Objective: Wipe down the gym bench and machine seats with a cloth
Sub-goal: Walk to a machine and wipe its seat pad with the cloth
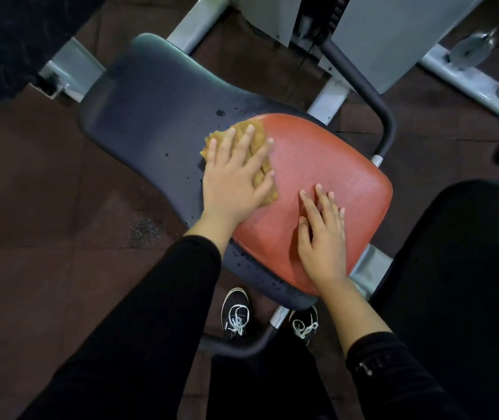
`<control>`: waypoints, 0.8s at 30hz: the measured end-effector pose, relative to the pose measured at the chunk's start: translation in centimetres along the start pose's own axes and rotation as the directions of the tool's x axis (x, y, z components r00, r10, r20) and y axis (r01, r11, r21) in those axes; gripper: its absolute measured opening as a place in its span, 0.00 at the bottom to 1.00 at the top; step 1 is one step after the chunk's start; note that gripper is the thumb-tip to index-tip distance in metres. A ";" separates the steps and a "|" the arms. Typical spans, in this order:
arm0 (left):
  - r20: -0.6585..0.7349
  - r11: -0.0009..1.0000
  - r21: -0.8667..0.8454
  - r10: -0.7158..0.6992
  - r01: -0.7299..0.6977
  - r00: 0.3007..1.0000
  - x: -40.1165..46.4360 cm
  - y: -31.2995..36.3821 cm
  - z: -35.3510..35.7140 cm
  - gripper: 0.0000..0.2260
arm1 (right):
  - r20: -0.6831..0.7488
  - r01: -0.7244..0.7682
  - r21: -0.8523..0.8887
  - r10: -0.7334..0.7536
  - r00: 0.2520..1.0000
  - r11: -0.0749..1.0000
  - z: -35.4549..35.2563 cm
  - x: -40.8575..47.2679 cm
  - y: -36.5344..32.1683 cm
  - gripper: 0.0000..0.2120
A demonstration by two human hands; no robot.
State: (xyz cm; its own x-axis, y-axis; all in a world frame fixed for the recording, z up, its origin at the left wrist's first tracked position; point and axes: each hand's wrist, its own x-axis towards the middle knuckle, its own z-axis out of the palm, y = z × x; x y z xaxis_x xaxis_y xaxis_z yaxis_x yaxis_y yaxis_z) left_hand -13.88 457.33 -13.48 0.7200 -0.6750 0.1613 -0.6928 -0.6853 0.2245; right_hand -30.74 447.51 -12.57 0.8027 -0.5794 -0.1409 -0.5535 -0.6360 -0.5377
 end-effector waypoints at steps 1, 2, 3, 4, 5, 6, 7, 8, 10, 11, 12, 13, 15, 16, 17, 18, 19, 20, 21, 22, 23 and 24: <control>0.008 0.997 -0.046 -0.067 0.068 0.998 0.6 -0.4 -0.1 0.23 | 0.003 -0.002 0.004 0.002 1.000 1.000 -0.1 0.0 0.0 0.23; 0.025 0.985 -0.101 -0.136 0.138 0.990 0.9 -0.7 -0.4 0.23 | 0.006 -0.001 0.006 0.001 1.000 1.000 -0.2 0.0 0.0 0.23; 0.047 0.964 -0.163 -0.206 0.210 0.978 0.9 -1.0 -0.7 0.24 | 0.009 0.003 0.005 -0.003 1.000 1.000 -0.3 0.0 0.0 0.23; 0.067 0.937 -0.218 -0.265 0.274 0.962 0.5 -1.1 -0.9 0.24 | 0.013 0.008 0.002 -0.008 1.000 1.000 -0.3 0.0 0.1 0.22; 0.076 0.915 -0.252 -0.307 0.316 0.949 -0.1 -1.1 -1.1 0.24 | 0.015 0.014 -0.005 -0.013 1.000 1.000 -0.4 0.0 0.2 0.22; 0.075 0.905 -0.260 -0.330 0.337 0.941 -0.9 -1.1 -1.1 0.24 | 0.017 0.019 -0.012 -0.019 1.000 1.000 -0.4 0.0 0.2 0.22; 0.065 0.908 -0.246 -0.334 0.339 0.940 -2.0 -1.0 -1.1 0.25 | 0.018 0.022 -0.016 -0.022 1.000 1.000 -0.3 0.0 0.3 0.22; 0.051 0.920 -0.220 -0.322 0.325 0.946 -3.2 -0.6 -0.9 0.25 | 0.017 0.022 -0.019 -0.022 1.000 1.000 -0.3 0.0 0.3 0.22; 0.028 0.959 -0.146 -0.241 0.242 0.970 -5.9 0.7 -0.5 0.25 | 0.005 0.021 -0.017 -0.021 1.000 1.000 -0.2 0.0 0.4 0.22; 0.022 0.980 -0.101 -0.173 0.174 0.985 -7.1 1.4 -0.3 0.25 | 0.001 0.020 -0.013 -0.020 1.000 1.000 -0.1 0.0 0.4 0.22; 0.024 0.993 -0.054 -0.102 0.103 0.995 -7.9 2.1 -0.1 0.25 | -0.001 0.017 -0.008 -0.017 1.000 1.000 -0.1 0.0 0.3 0.22; 0.028 0.999 -0.017 -0.041 0.041 0.999 -8.2 2.5 -0.1 0.25 | -0.001 0.015 -0.004 -0.015 1.000 1.000 -0.1 0.0 0.3 0.22; 0.027 0.999 0.009 0.053 -0.054 0.998 -7.1 2.5 -0.1 0.24 | 0.002 0.013 -0.006 -0.013 1.000 1.000 -0.1 0.0 0.2 0.22; 0.032 0.995 0.004 0.095 -0.095 0.995 -6.1 2.3 -0.1 0.24 | 0.002 0.013 -0.007 -0.013 1.000 1.000 -0.1 0.0 0.2 0.22; 0.035 0.991 -0.005 0.130 -0.130 0.991 -5.0 2.1 -0.1 0.24 | 0.001 0.012 -0.007 -0.012 1.000 1.000 -0.1 0.1 0.2 0.22; 0.040 0.988 -0.015 0.152 -0.151 0.988 -3.9 1.7 -0.1 0.24 | 0.000 0.010 -0.006 -0.010 1.000 1.000 -0.1 0.1 0.2 0.22; 0.034 0.988 -0.022 0.155 -0.154 0.987 -2.9 1.4 -0.1 0.24 | 0.000 0.010 -0.006 -0.010 1.000 1.000 -0.1 0.1 0.2 0.22; 0.021 0.990 -0.030 0.136 -0.135 0.991 -2.3 1.2 -0.1 0.24 | 0.002 0.011 -0.006 -0.011 1.000 1.000 -0.1 0.1 0.2 0.22; 0.006 0.994 -0.039 0.099 -0.099 0.995 -1.9 1.1 -0.1 0.25 | 0.003 0.013 -0.004 -0.013 1.000 1.000 -0.1 0.1 0.2 0.22; -0.001 0.997 -0.049 0.053 -0.053 0.999 -1.7 1.0 0.0 0.25 | 0.004 0.015 -0.002 -0.015 1.000 1.000 -0.1 0.1 0.2 0.23; -0.003 0.998 -0.058 0.009 -0.009 1.000 -1.6 0.9 0.0 0.26 | 0.006 0.015 0.001 -0.015 1.000 1.000 -0.2 0.0 0.3 0.23; -0.005 0.997 -0.065 -0.035 0.034 0.999 -1.6 0.9 0.0 0.26 | 0.009 0.015 0.002 -0.015 1.000 1.000 -0.2 0.0 0.3 0.22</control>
State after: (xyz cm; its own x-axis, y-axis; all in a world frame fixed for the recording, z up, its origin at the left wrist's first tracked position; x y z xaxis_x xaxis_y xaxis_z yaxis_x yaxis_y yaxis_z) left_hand -15.61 457.79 -13.51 0.7437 -0.6496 0.1579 -0.6636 -0.6887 0.2921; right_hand -30.92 447.19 -12.53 0.8131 -0.5650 -0.1403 -0.5407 -0.6437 -0.5416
